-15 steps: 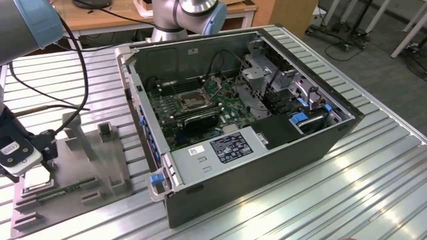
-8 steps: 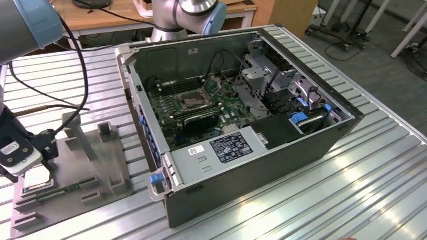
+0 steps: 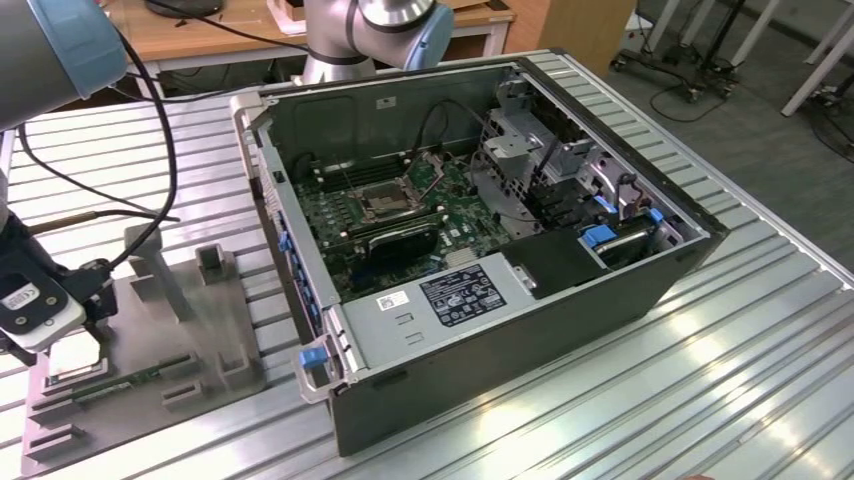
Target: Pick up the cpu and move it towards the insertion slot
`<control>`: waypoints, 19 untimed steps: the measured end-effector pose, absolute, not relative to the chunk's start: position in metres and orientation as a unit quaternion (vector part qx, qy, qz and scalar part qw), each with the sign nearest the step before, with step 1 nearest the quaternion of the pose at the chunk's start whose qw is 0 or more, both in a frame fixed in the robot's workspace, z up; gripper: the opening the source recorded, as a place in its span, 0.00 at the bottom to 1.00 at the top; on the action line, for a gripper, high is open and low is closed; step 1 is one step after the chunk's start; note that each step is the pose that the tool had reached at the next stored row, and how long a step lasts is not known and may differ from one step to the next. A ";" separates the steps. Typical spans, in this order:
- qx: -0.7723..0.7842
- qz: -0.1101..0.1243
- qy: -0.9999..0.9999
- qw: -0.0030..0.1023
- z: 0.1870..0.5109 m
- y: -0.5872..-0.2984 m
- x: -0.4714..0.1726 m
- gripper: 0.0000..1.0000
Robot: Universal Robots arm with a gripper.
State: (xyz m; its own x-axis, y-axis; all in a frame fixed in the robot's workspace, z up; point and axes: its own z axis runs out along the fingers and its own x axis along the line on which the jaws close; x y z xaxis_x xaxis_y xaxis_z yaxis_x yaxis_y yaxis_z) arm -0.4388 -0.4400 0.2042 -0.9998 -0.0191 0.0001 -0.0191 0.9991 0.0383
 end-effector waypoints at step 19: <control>0.010 -0.019 -1.000 0.000 0.191 -0.440 -0.439 0.65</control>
